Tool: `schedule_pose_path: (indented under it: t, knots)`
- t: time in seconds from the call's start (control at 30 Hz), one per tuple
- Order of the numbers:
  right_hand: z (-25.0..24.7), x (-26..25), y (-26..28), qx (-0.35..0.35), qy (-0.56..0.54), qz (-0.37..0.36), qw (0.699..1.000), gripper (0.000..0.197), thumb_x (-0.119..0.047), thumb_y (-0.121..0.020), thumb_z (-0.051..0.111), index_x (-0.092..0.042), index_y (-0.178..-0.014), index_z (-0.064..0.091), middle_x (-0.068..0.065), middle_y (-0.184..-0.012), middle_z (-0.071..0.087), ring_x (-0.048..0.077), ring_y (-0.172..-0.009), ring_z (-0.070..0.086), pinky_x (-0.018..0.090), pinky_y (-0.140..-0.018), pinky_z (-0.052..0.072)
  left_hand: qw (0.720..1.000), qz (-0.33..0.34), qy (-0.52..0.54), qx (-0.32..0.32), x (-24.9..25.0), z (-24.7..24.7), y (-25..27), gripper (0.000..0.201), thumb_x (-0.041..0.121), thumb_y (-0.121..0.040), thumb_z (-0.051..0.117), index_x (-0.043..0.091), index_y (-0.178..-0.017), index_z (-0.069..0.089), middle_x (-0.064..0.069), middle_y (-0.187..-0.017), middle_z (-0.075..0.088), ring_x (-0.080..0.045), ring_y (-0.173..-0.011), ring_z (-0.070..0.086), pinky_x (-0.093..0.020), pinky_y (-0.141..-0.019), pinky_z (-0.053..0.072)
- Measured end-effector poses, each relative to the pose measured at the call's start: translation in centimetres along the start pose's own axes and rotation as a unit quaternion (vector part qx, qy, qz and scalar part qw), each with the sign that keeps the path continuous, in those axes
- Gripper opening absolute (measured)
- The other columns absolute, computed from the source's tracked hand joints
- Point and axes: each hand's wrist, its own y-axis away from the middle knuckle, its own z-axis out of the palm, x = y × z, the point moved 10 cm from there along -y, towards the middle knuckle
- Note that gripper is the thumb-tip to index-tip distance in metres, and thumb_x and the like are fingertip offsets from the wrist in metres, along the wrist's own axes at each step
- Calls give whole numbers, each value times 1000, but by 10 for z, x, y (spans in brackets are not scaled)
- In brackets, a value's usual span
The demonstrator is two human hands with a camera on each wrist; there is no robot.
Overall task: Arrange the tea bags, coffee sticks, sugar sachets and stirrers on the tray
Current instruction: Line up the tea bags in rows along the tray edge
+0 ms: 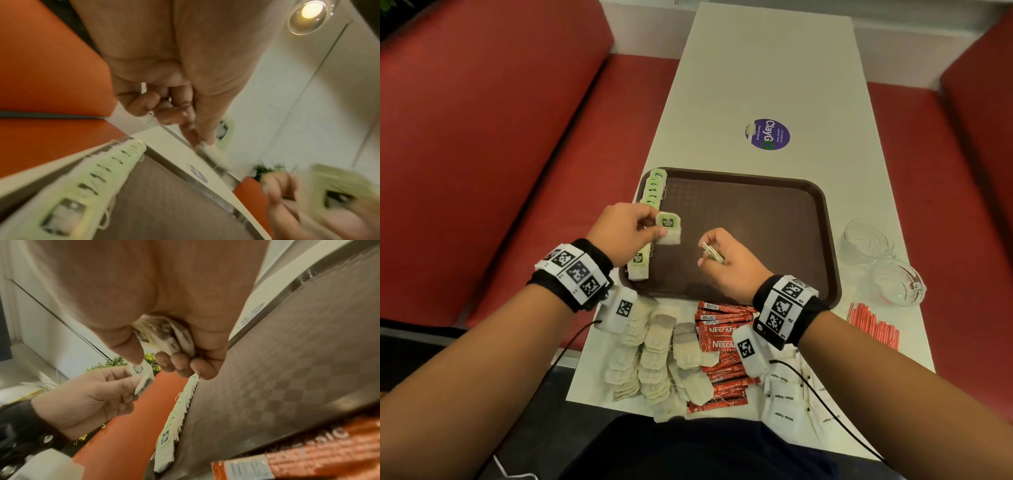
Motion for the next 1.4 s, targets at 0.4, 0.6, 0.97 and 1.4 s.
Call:
schedule_pose_path:
  t: [0.4, 0.6, 0.97, 1.4]
  knots:
    - [9, 10, -7, -24, -18, 40, 999, 11, -14, -95, 48, -19, -104, 45, 9, -83, 54, 19, -62, 47, 33, -56, 40, 975, -177, -115, -69, -85, 23, 30, 31, 24, -77, 83, 26, -96, 58, 8, -78, 70, -11, -76, 65, -31, -69, 52]
    - [9, 8, -8, -27, -5, 36, 999, 9, -14, -96, 49, -18, -103, 46, 8, -84, 56, 19, -64, 49, 35, -60, 42, 979, -97, -174, -53, -74, 24, 26, 26, 27, -80, 80, 28, -94, 58, 10, -90, 61, -16, -85, 60, -32, -75, 49]
    - [10, 6, -3, -40, -41, 53, 997, 10, -25, -81, 44, -27, -91, 46, 7, -83, 59, 20, -63, 50, 37, -58, 43, 951, -35, -289, -102, -71, 39, 16, 25, 42, -86, 72, 30, -107, 69, 5, -104, 56, -17, -98, 57, -32, -80, 46]
    - [11, 5, -1, -45, -27, 43, 998, 6, -17, -89, 45, -22, -91, 48, 3, -76, 56, 16, -56, 49, 32, -54, 42, 939, -109, -320, -66, -68, 44, 8, 45, 60, -84, 63, 18, -92, 49, -2, -92, 59, -24, -81, 57, -34, -69, 48]
